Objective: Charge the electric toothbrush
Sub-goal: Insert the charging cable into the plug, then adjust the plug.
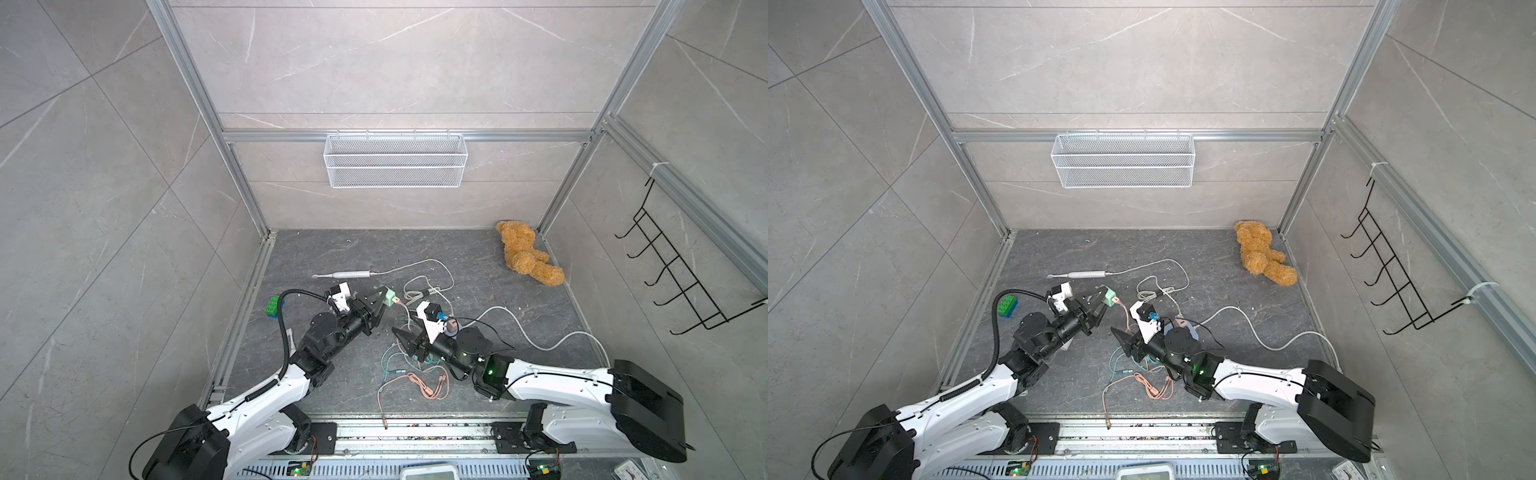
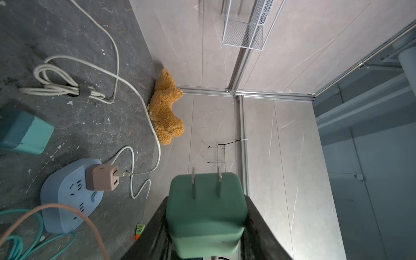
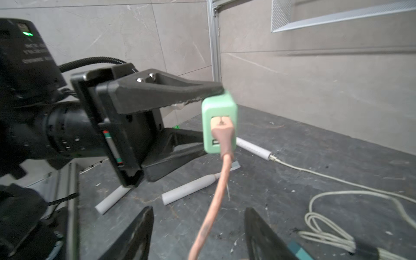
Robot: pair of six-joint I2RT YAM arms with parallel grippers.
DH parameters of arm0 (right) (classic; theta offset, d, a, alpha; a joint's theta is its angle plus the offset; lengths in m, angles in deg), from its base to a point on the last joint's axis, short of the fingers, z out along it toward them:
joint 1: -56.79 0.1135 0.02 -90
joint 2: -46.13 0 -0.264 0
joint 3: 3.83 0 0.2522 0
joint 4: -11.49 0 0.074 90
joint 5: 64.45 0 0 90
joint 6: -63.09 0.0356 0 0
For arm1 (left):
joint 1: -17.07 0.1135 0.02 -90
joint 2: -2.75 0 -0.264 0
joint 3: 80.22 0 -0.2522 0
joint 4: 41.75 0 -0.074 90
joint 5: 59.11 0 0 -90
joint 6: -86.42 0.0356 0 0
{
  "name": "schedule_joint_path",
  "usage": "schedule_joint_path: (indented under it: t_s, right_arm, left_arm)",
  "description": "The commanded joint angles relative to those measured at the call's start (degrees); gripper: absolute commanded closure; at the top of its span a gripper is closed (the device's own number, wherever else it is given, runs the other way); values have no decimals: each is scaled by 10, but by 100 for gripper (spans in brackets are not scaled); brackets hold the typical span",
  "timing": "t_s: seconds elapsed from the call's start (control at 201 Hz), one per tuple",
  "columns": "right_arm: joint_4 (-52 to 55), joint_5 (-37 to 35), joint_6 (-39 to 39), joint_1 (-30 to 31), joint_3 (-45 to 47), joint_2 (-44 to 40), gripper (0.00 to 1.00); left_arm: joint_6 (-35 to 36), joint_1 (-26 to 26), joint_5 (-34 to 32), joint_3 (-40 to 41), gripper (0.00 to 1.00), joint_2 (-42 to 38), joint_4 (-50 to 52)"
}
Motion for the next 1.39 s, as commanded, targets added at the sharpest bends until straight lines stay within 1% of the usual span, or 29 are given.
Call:
schedule_joint_path:
  t_s: [0.0, 0.234, 0.264, 0.334, 0.433, 0.538, 0.603, 0.672, 0.787, 0.976, 1.096, 1.135, 1.185, 1.265, 1.27, 1.275, 1.3, 1.32, 1.325, 1.33, 1.369, 1.389]
  right_arm:
    - [-68, -37, -62, 1, -34, 38, 38]
    - [-112, -38, -68, 0, -62, 83, 44]
    - [-113, -36, -68, 0, -66, 86, 45]
    - [-120, -36, -63, -1, -70, 92, 49]
    - [-138, -43, -64, -3, -73, 106, 50]
    - [-148, -35, -57, -7, -78, 117, 57]
    - [-144, -30, -56, -8, -83, 123, 59]
    - [-143, -28, -49, -10, -83, 126, 65]
    - [-144, -14, -40, -15, -87, 133, 62]
    - [-134, -6, -40, -17, -107, 139, 63]
    - [-134, -3, -40, -18, -108, 139, 71]
    - [-128, 2, -41, -18, -108, 136, 75]
    - [-120, 6, -45, -18, -107, 132, 82]
    - [-108, 7, -53, -19, -101, 121, 100]
    - [-107, 6, -53, -19, -101, 120, 100]
    - [-106, 6, -54, -19, -100, 119, 100]
    - [-103, 2, -54, -19, -97, 113, 100]
    - [-101, 1, -54, -19, -94, 108, 100]
    - [-100, 1, -55, -19, -93, 107, 100]
    - [-100, 0, -54, -19, -92, 106, 100]
    - [-98, -3, -55, -21, -85, 97, 100]
    - [-95, -5, -55, -20, -82, 91, 100]
  left_arm:
    - [-23, 2, 15, -12, 100, -10, -10]
    - [-23, 2, 16, 4, 100, -11, -21]
    - [-41, 3, 14, 8, 100, -9, -24]
    - [-45, 3, 14, 13, 100, -2, -40]
    - [-51, 2, 17, 15, 100, 9, -54]
    - [-55, 2, 19, 16, 100, 15, -67]
    - [-56, 3, 17, 17, 100, 13, -68]
    - [-55, 2, 15, 17, 100, 8, -67]
    - [-51, 2, 20, 11, 100, 8, -64]
    - [-57, 2, 25, 19, 100, 20, -84]
    - [-56, 2, 26, 18, 100, 17, -82]
    - [-54, 1, 27, 17, 100, 16, -79]
    - [-51, 1, 29, 15, 100, 13, -74]
    - [-41, 3, 35, 5, 100, 9, -55]
    - [-40, 3, 35, 4, 100, 8, -51]
    - [-40, 3, 36, 4, 99, 8, -49]
    - [-33, 3, 38, -1, 86, 5, -38]
    - [-30, 3, 41, -4, 75, 3, -30]
    - [-30, 3, 41, -5, 68, 3, -28]
    - [-30, 3, 42, -6, 66, 2, -26]
    - [-9, 4, 44, -13, 50, -1, -13]
    - [-5, 4, 44, -14, 40, -2, -8]
